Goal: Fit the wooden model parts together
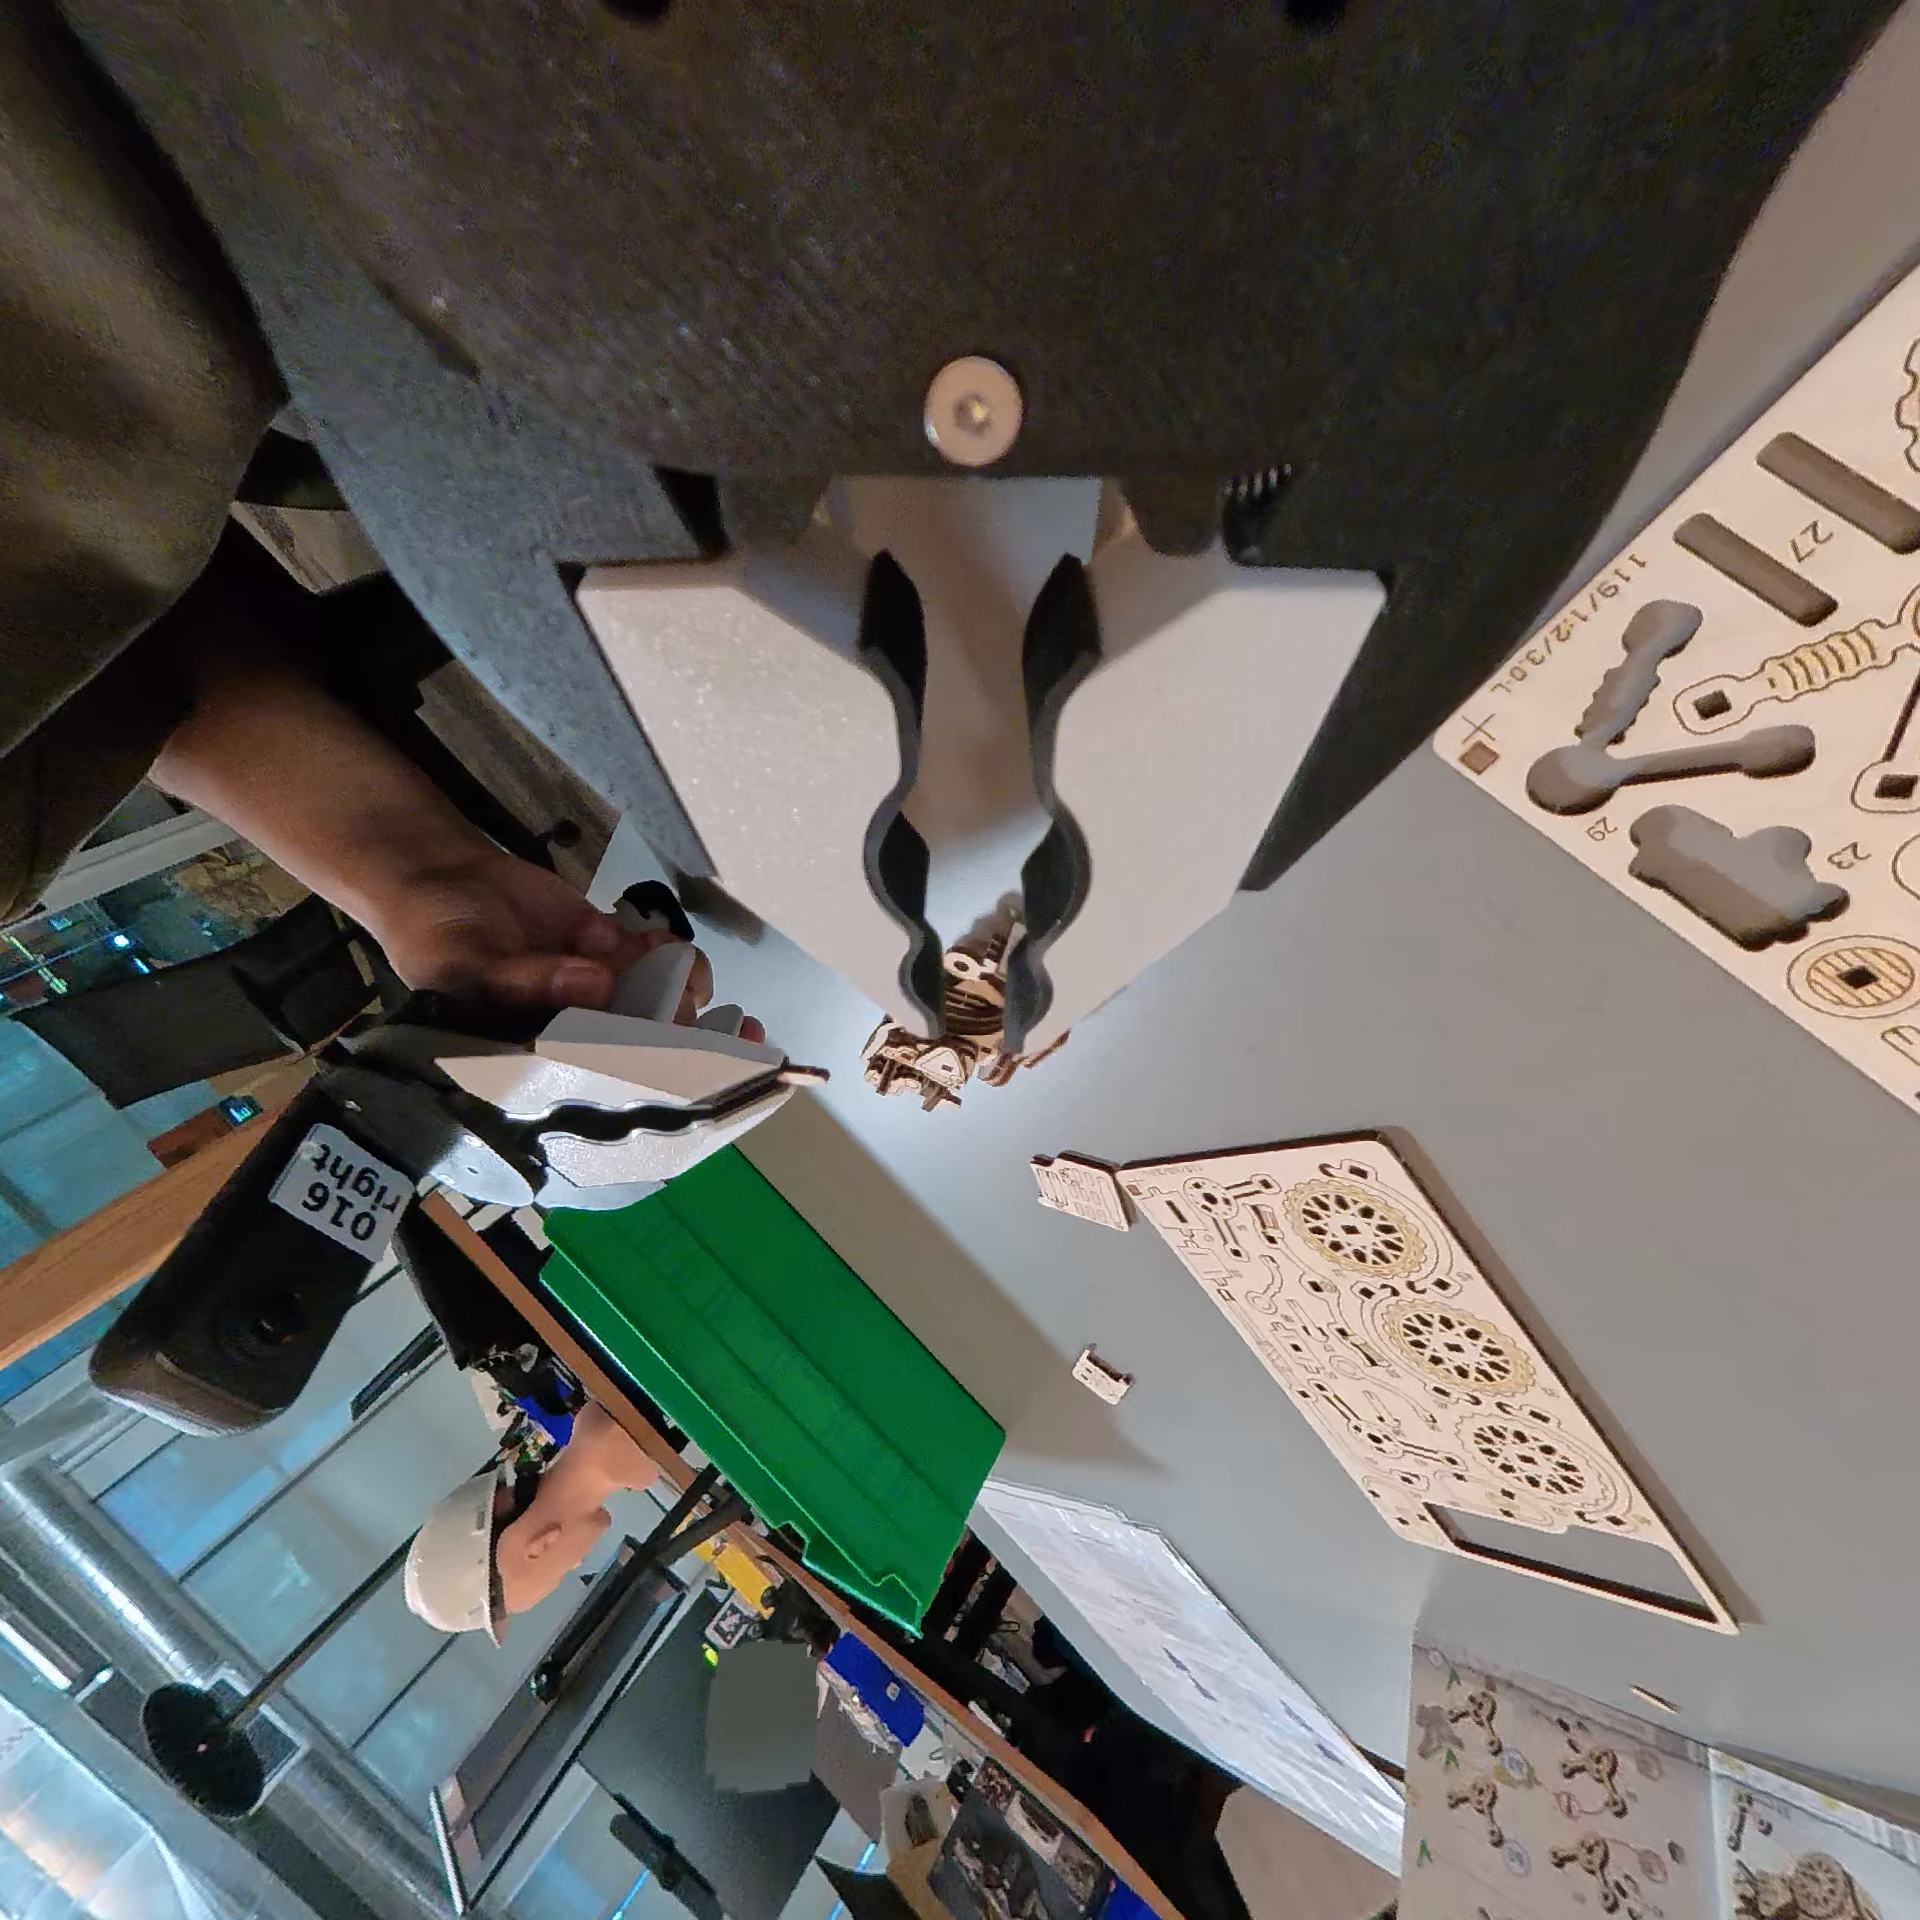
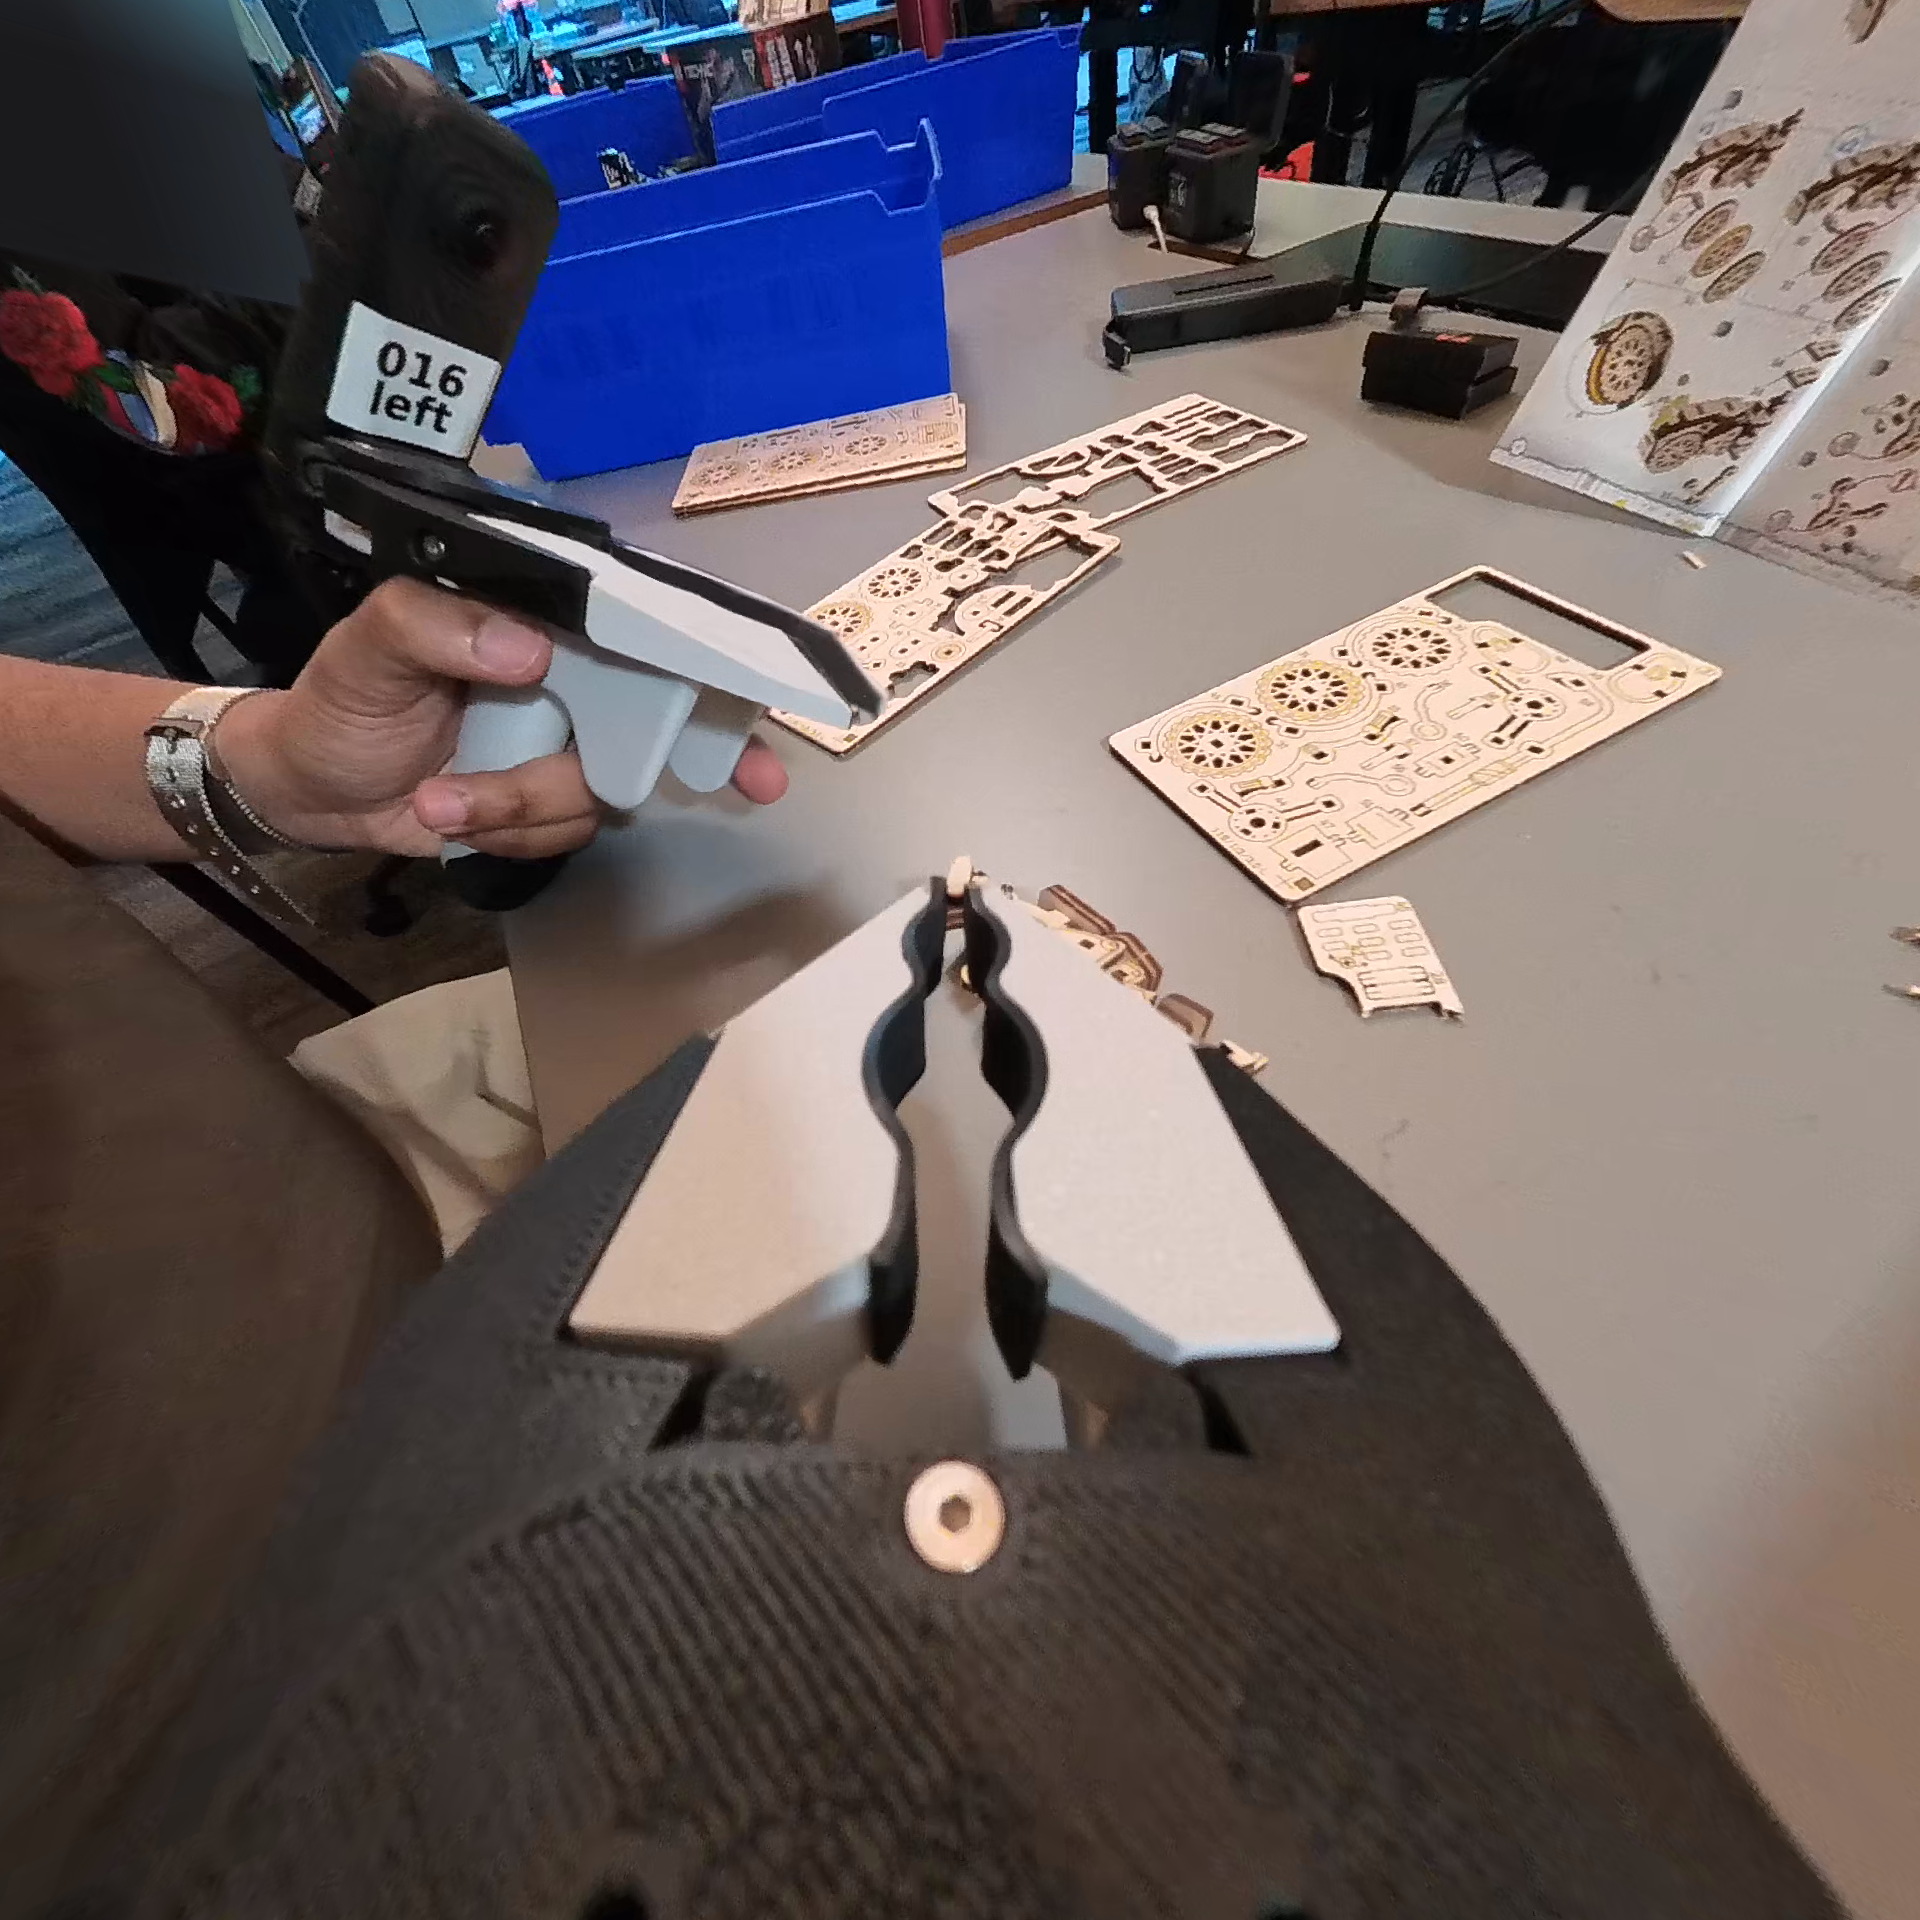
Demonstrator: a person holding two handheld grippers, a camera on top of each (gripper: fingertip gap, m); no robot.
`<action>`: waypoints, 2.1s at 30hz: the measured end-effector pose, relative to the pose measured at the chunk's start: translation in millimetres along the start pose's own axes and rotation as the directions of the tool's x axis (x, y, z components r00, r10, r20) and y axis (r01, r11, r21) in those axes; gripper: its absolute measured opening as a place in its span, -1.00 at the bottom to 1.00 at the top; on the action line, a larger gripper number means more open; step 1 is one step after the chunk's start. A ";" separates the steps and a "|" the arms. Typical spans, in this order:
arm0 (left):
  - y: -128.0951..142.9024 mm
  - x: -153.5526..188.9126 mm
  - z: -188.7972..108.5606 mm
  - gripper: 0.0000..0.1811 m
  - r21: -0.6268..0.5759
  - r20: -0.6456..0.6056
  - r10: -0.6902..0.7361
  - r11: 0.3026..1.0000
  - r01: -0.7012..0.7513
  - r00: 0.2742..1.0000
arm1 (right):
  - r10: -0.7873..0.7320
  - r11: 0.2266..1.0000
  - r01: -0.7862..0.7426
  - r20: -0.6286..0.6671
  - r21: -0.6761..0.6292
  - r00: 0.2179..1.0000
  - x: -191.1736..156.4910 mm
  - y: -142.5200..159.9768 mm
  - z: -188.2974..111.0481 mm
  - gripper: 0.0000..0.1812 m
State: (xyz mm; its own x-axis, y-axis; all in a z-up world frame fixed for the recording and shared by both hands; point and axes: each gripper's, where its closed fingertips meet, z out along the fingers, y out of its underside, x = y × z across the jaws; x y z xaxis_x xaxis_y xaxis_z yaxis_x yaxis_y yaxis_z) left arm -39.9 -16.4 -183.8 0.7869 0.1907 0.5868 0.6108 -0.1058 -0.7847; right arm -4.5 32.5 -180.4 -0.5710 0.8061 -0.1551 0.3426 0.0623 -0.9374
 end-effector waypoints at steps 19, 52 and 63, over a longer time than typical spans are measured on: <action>0.5 -0.8 0.5 -0.75 -0.005 0.005 -0.002 1.000 0.002 1.000 | -0.005 1.000 0.005 0.000 -0.004 1.000 0.0 0.6 1.5 -0.99; 18.7 -4.1 20.8 -0.41 -0.174 0.061 0.060 0.984 -0.048 0.996 | -0.017 1.000 0.017 -0.069 -0.013 0.997 4.9 5.3 -19.3 -0.99; 48.8 -13.0 48.3 -0.65 -0.458 0.109 0.348 0.849 -0.264 0.931 | -0.016 1.000 0.014 -0.132 -0.014 0.991 1.5 15.2 -40.1 -0.99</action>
State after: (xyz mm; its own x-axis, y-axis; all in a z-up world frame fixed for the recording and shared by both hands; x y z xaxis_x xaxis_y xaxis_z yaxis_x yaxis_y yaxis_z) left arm -24.5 23.2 -239.4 0.9359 0.2467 0.2515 0.3508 -0.5873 -0.7294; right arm 29.9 58.2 -182.4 -0.4732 0.8755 -0.0980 0.3450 0.0817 -0.9350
